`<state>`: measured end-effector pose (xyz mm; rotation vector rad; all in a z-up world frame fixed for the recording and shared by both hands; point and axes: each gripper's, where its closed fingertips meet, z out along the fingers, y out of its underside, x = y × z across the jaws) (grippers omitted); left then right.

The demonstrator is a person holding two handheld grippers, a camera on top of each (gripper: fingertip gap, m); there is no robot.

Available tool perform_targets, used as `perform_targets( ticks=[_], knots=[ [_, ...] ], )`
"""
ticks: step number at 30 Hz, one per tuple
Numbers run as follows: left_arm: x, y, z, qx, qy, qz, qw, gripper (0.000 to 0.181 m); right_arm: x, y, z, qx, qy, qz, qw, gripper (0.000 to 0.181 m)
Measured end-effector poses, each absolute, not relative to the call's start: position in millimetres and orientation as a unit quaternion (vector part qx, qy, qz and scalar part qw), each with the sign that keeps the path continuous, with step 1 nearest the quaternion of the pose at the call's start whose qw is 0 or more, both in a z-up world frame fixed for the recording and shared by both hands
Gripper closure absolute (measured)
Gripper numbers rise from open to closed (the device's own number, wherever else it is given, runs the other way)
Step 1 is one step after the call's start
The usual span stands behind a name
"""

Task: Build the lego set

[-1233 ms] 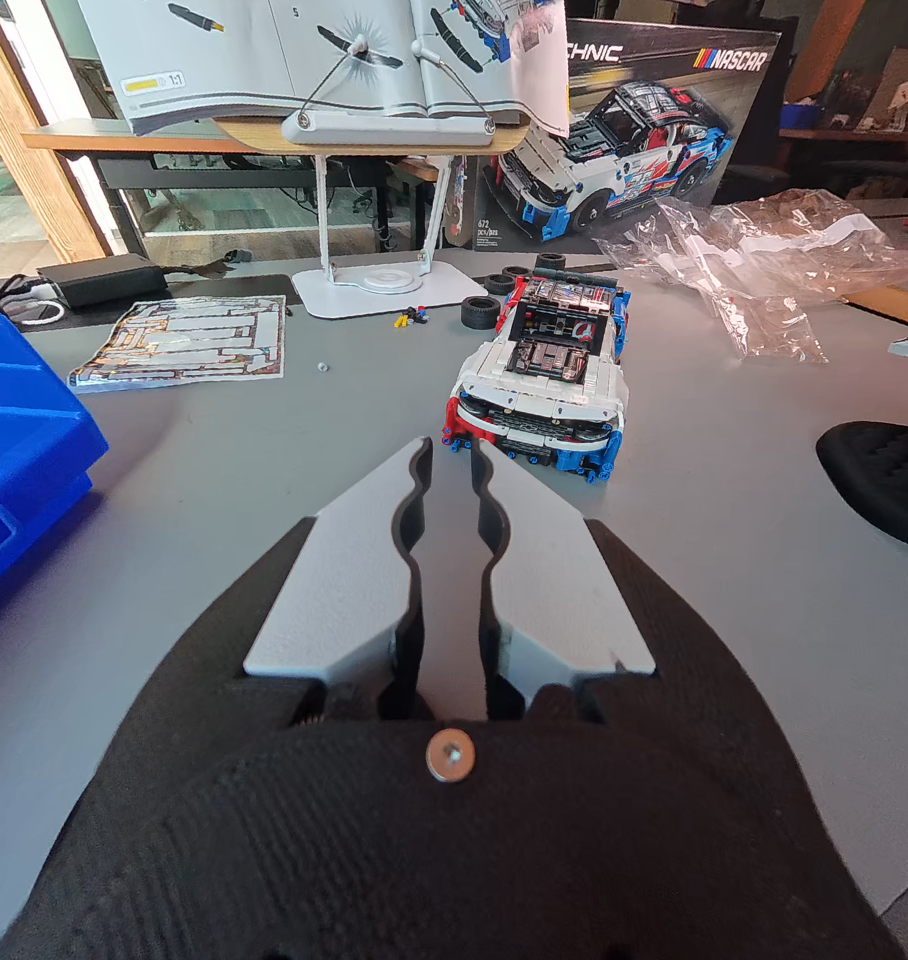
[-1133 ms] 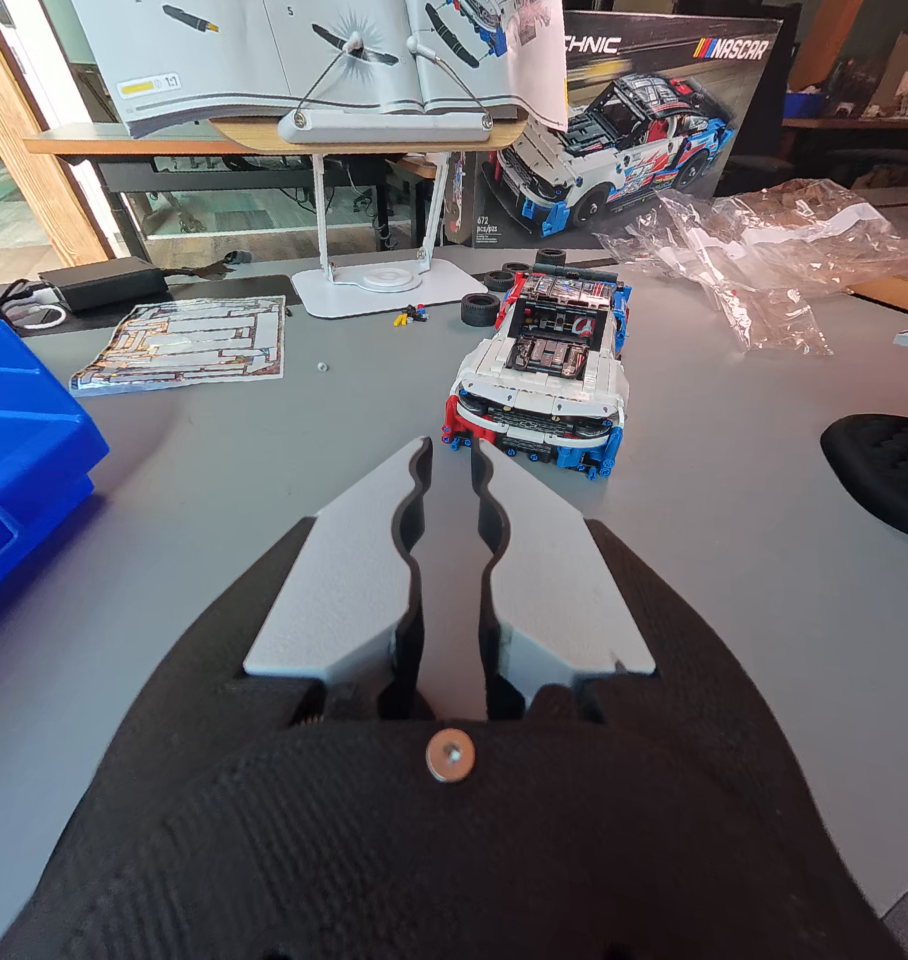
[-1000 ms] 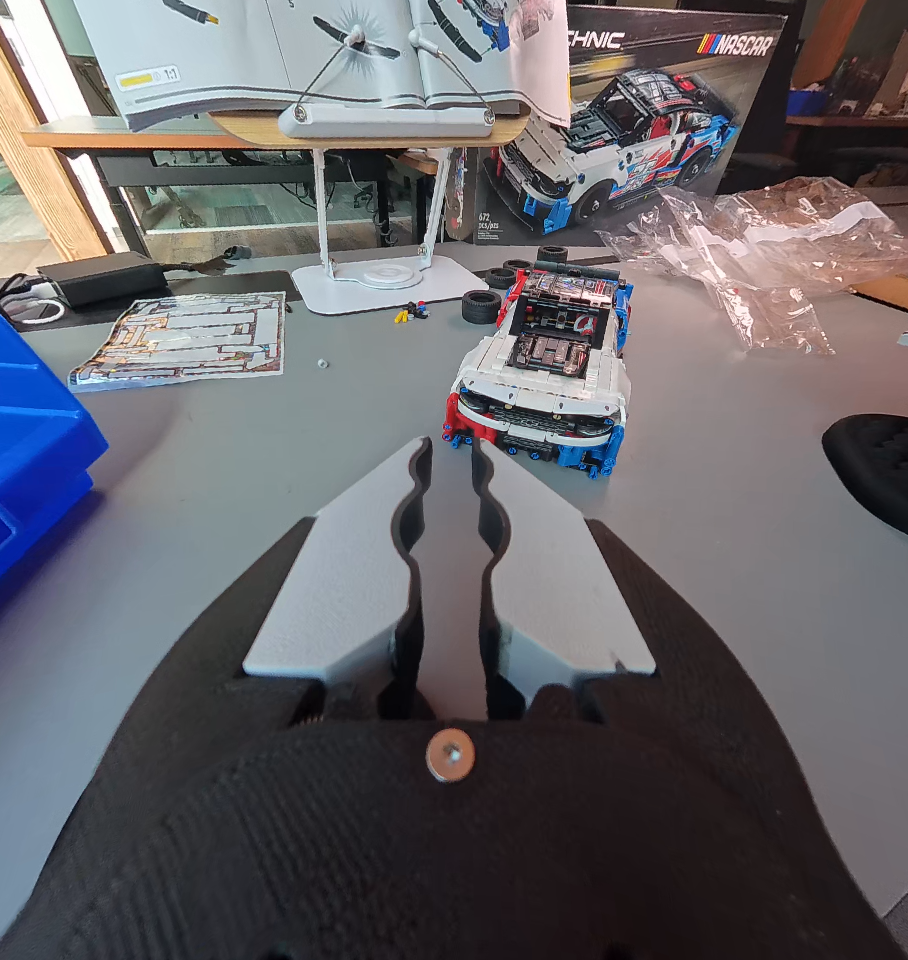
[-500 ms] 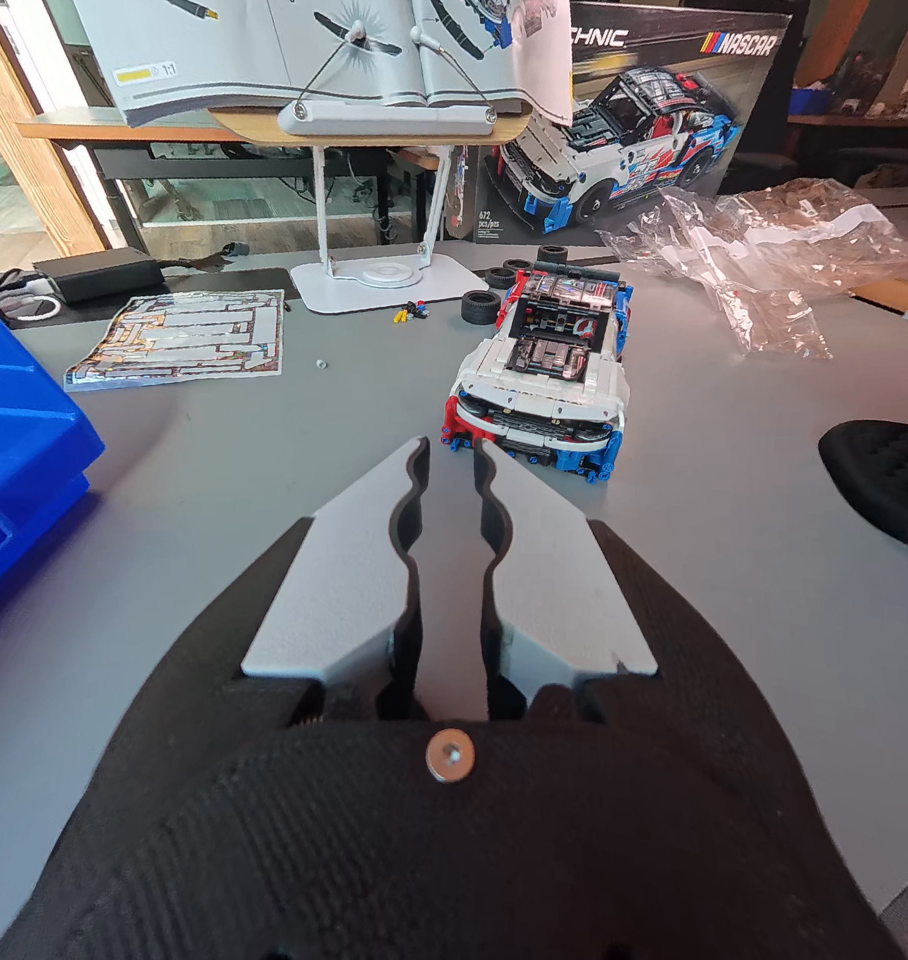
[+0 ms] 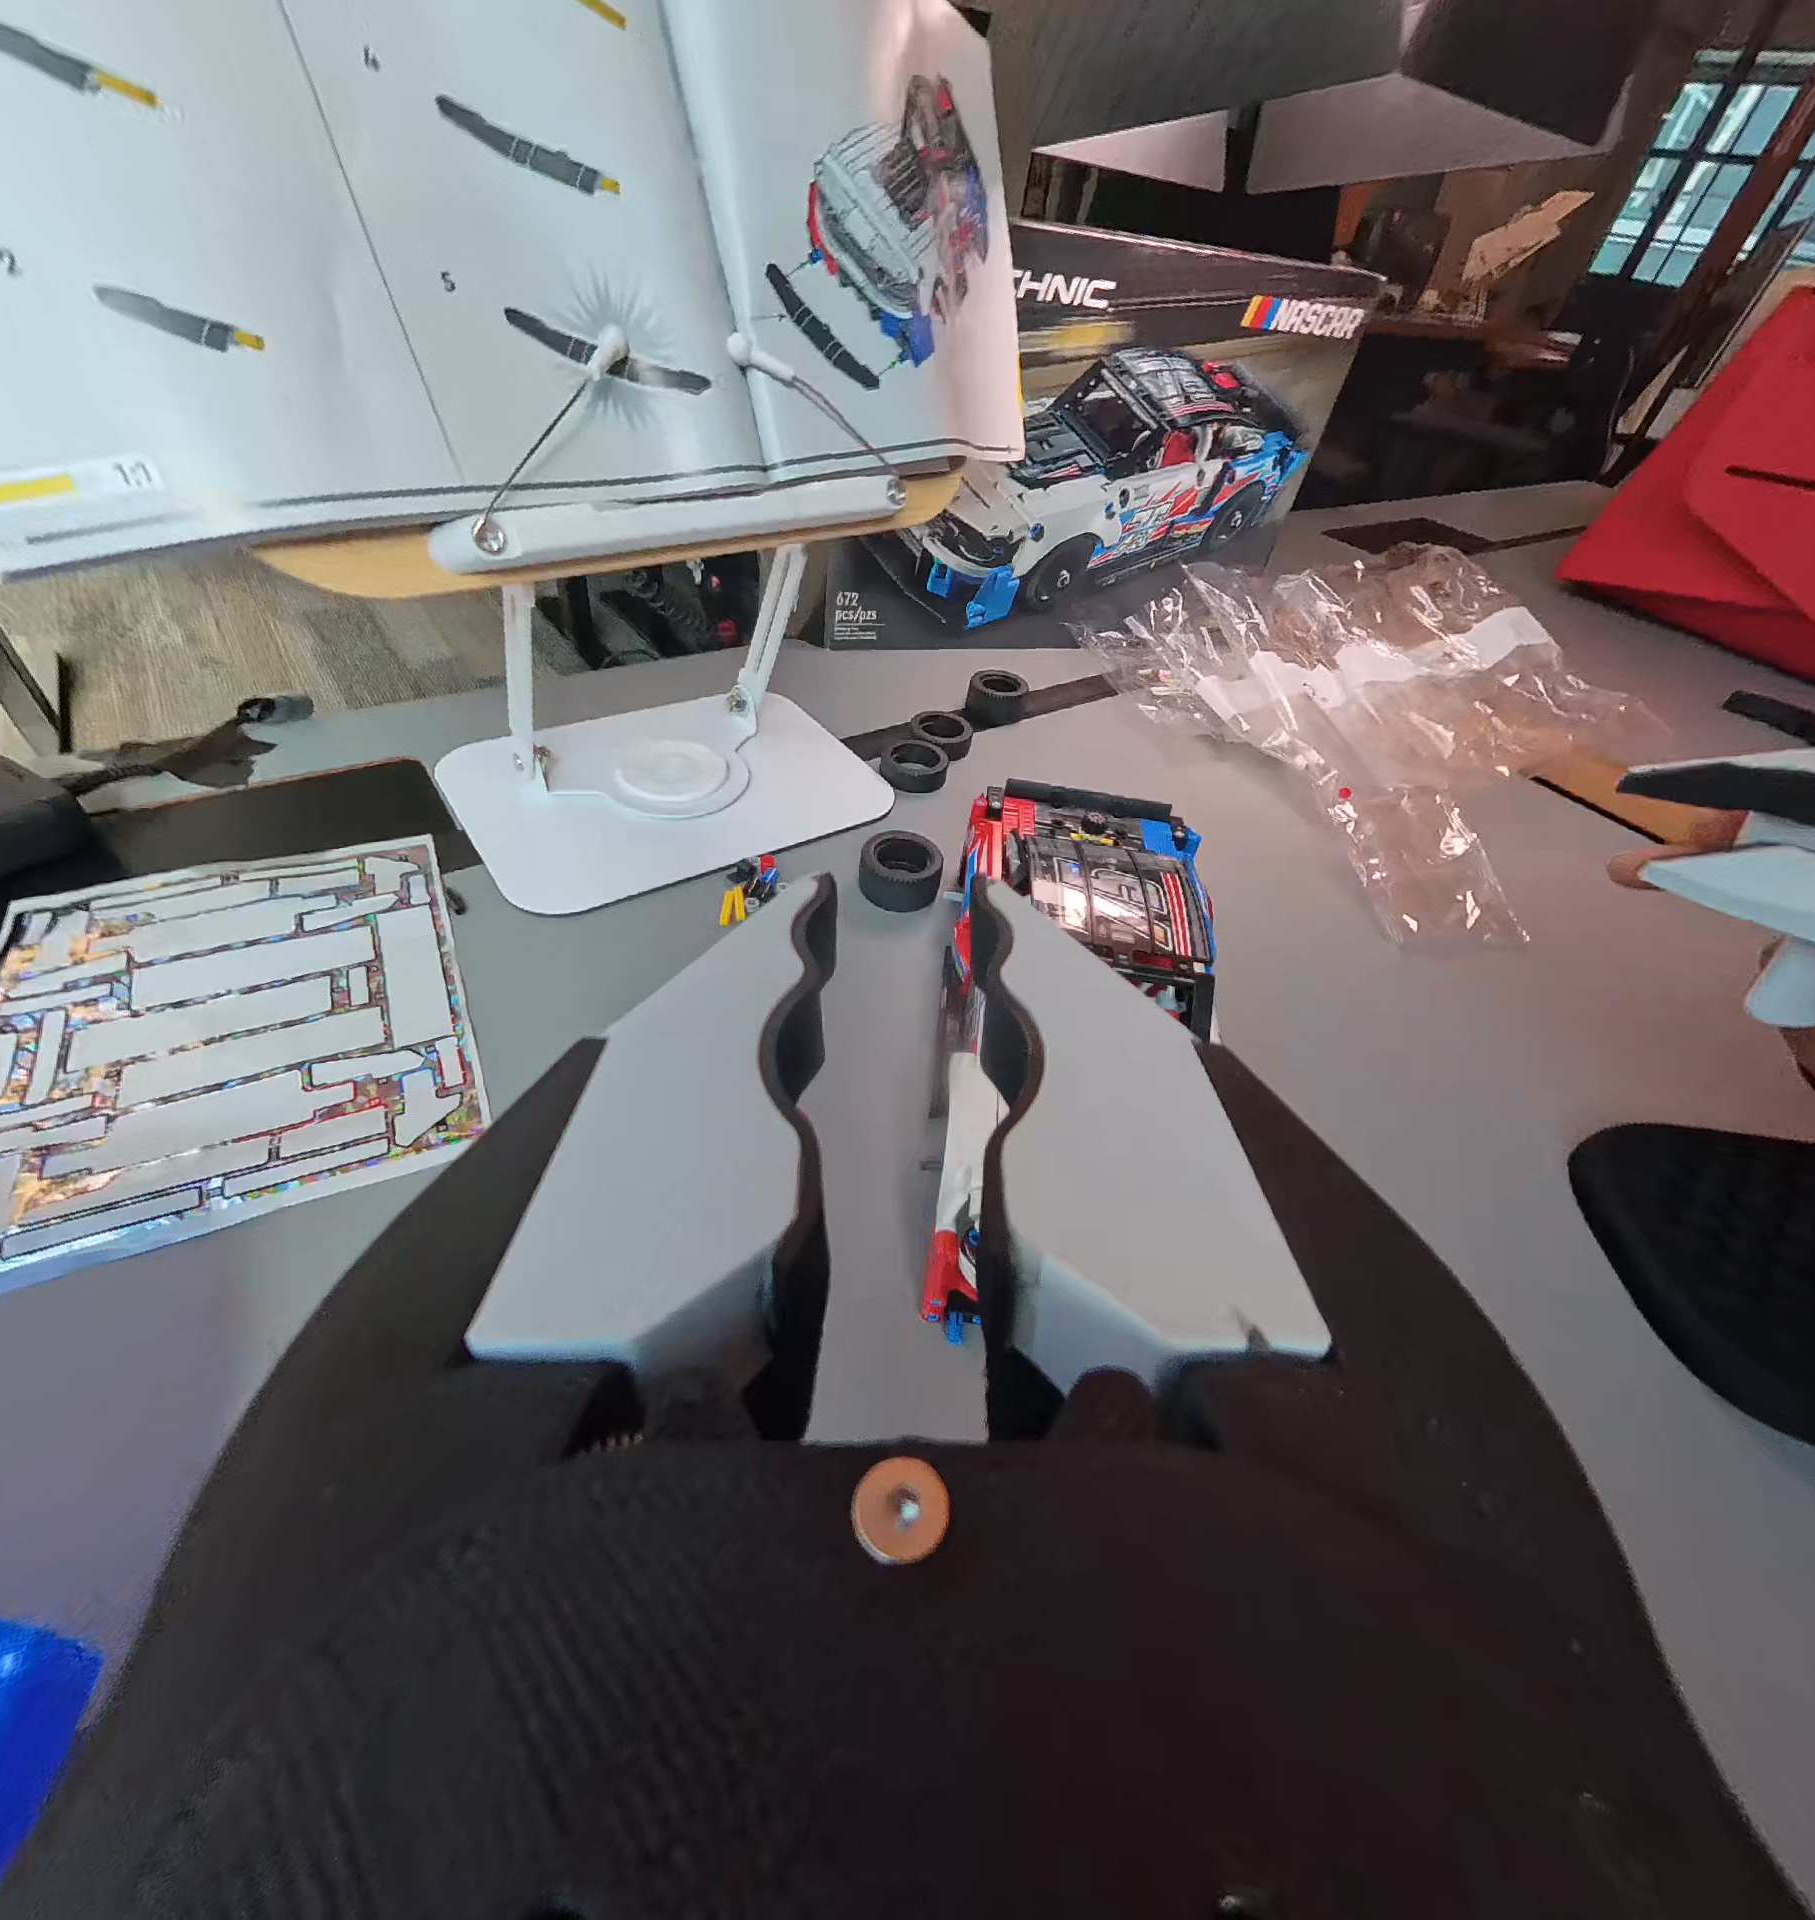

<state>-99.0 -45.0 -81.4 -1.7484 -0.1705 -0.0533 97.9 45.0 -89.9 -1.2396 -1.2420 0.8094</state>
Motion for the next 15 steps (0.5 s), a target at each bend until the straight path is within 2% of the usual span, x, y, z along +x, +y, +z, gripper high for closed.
perform_targets(
  ticks=[7, 15],
  knots=[
    [-145.9, -21.6, -108.6, -0.776, -0.066, 0.014, 0.627, 0.156, 57.3, 61.2, -100.2, -0.509, -0.558, 0.349, 0.555, 0.150],
    [-155.5, -14.0, -161.5, -0.758, -0.029, 0.073, 0.647, 0.154, 40.1, 96.2, -138.5, -0.520, -0.499, 0.398, 0.567, 0.137]
  ],
)
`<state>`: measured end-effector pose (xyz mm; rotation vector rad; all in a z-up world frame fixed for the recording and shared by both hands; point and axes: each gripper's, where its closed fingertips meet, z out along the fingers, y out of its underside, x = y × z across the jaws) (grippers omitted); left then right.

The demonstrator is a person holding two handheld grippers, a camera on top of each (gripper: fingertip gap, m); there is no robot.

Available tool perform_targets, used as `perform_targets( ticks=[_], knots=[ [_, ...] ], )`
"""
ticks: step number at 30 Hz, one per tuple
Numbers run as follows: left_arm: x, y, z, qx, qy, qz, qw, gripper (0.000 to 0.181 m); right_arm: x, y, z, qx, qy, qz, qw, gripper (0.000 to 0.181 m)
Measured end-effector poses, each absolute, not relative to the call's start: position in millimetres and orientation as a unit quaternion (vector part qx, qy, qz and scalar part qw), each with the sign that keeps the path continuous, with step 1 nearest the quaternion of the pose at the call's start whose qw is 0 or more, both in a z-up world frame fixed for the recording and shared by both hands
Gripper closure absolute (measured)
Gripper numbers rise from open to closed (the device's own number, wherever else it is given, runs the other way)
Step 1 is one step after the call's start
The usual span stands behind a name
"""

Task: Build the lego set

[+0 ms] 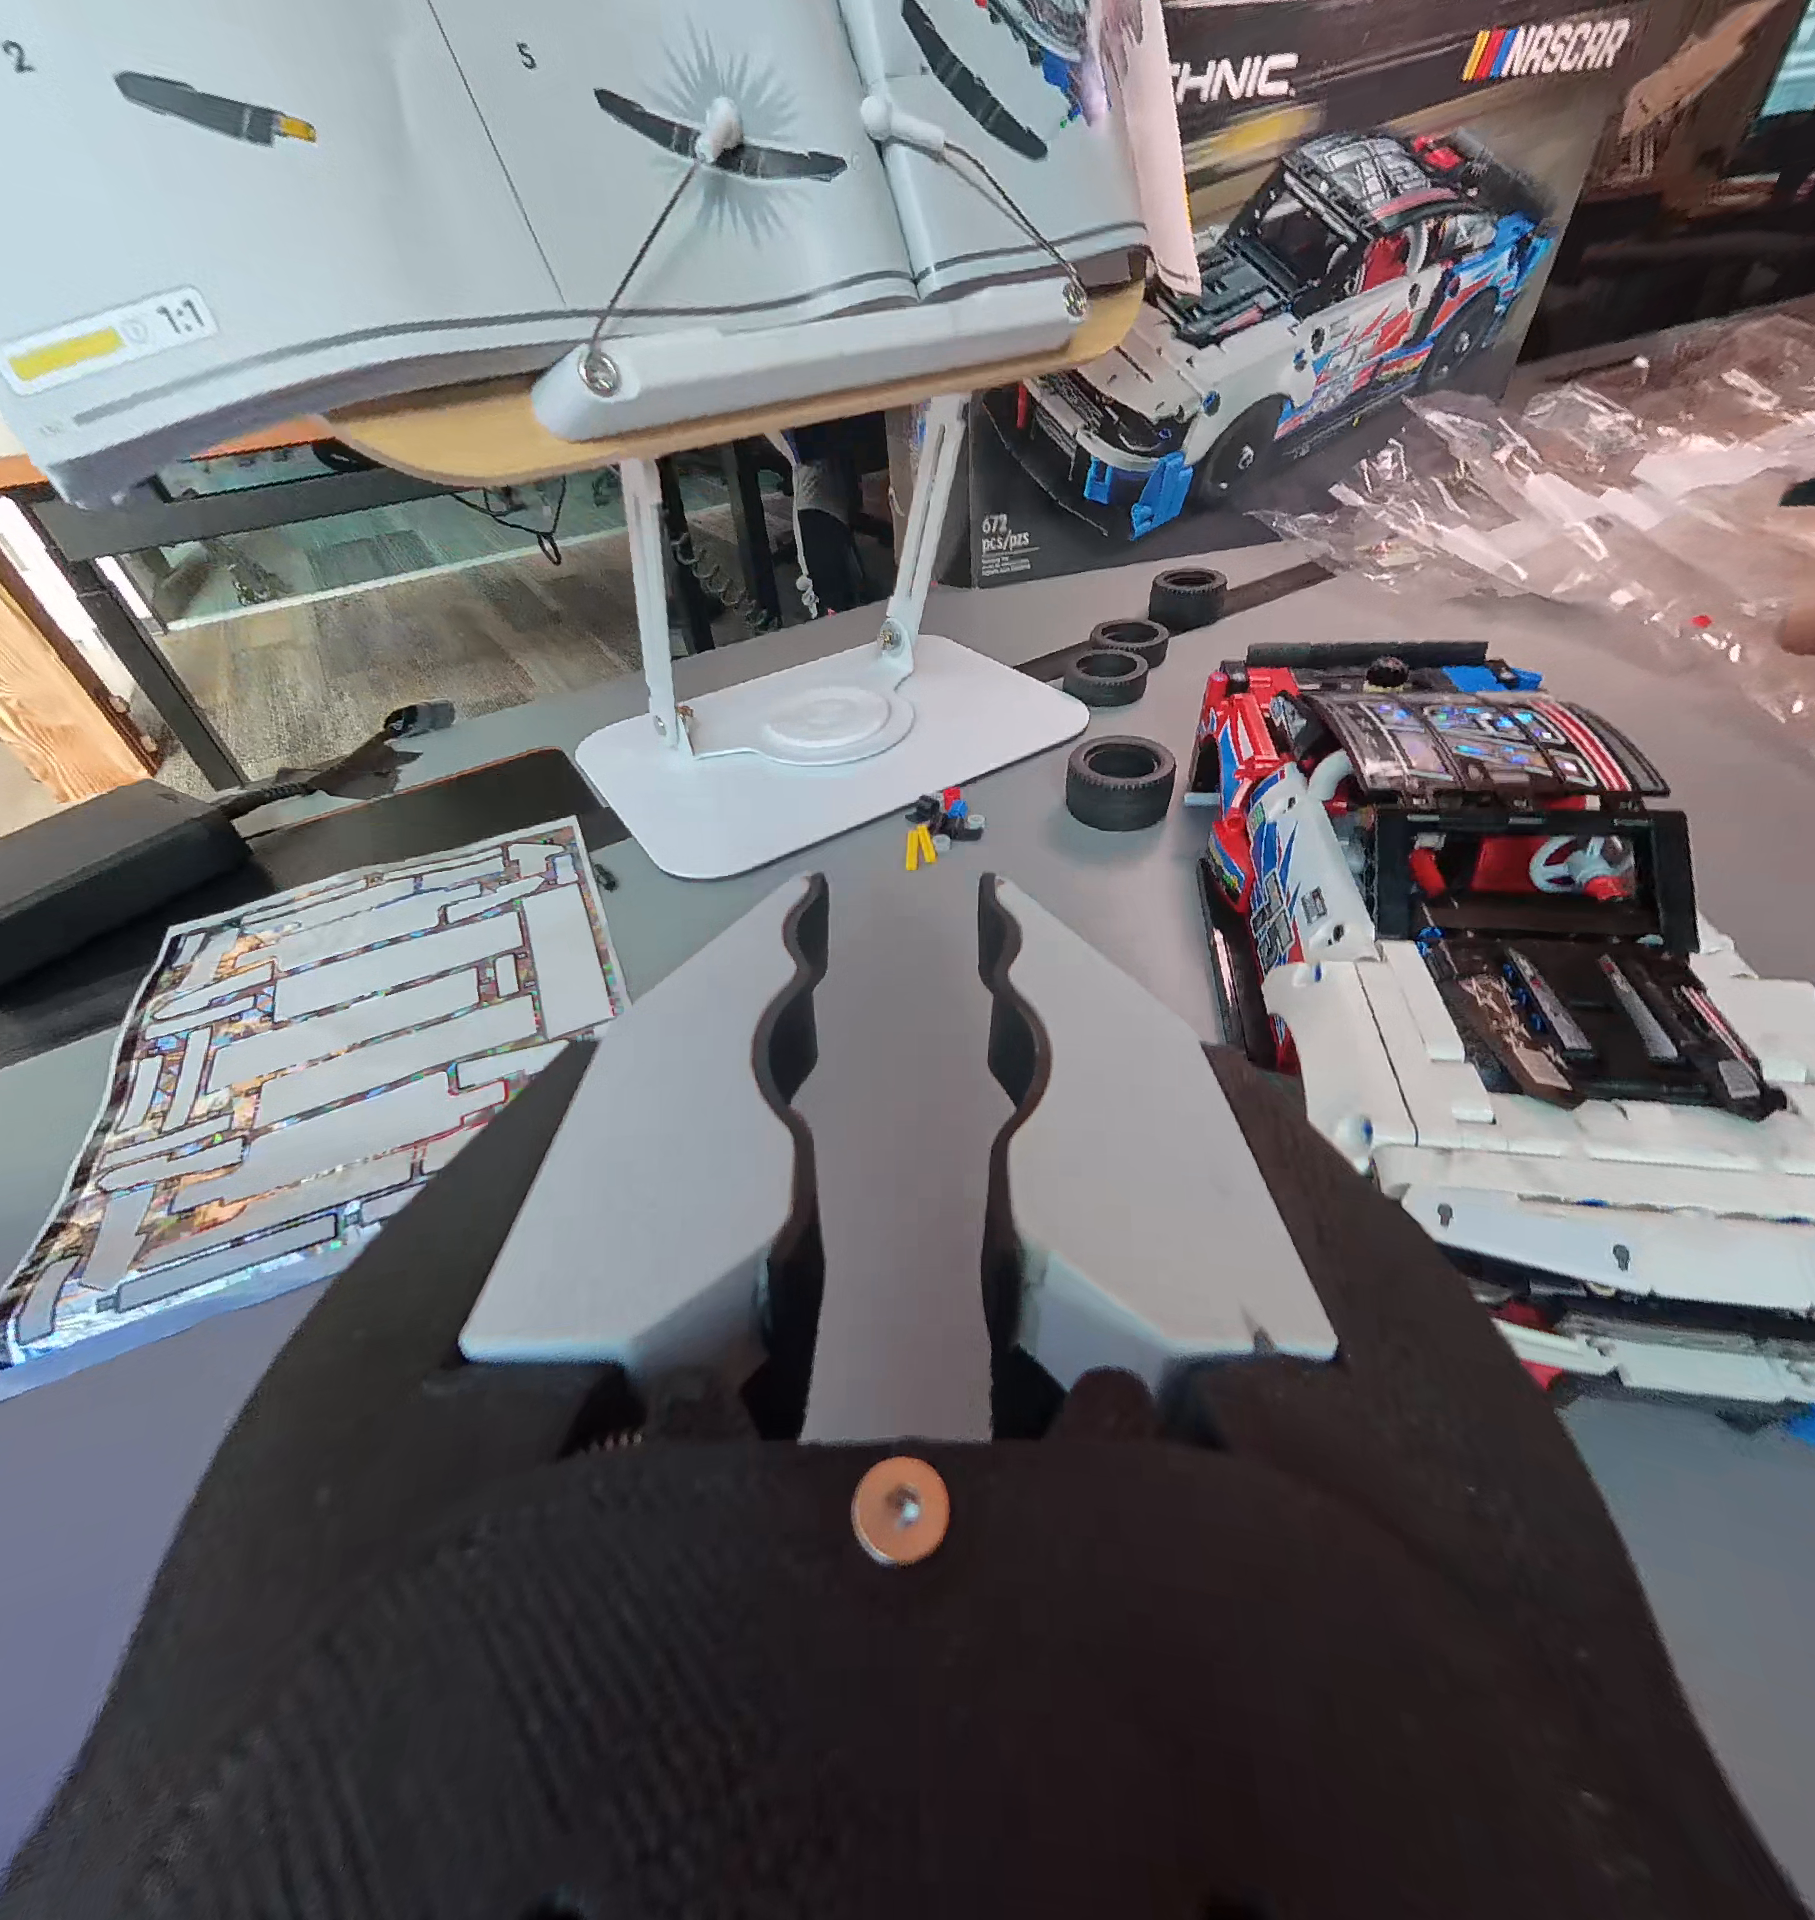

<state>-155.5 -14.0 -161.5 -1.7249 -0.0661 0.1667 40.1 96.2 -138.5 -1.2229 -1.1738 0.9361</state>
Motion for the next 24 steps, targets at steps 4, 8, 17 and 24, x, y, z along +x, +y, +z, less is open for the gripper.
perform_targets(
  ticks=[4, 8, 17, 24],
  knots=[
    [-154.8, -18.1, -163.8, -0.757, -0.015, 0.106, 0.644, 0.156, 48.2, 105.4, -145.7, -0.523, -0.489, 0.404, 0.569, 0.139],
    [-147.9, -16.1, -158.9, -0.754, -0.038, 0.065, 0.653, 0.155, 49.8, 115.5, -142.9, -0.537, -0.467, 0.418, 0.565, 0.140],
    [-140.4, -17.5, -159.7, -0.758, -0.011, 0.079, 0.647, 0.156, -14.4, 182.8, -91.5, -0.524, -0.493, 0.293, 0.629, 0.176],
    [-154.6, -25.0, -161.3, -0.756, -0.028, 0.099, 0.646, 0.159, -113.2, 282.6, -81.2, -0.583, -0.466, 0.224, 0.627, 0.181]
  ],
)
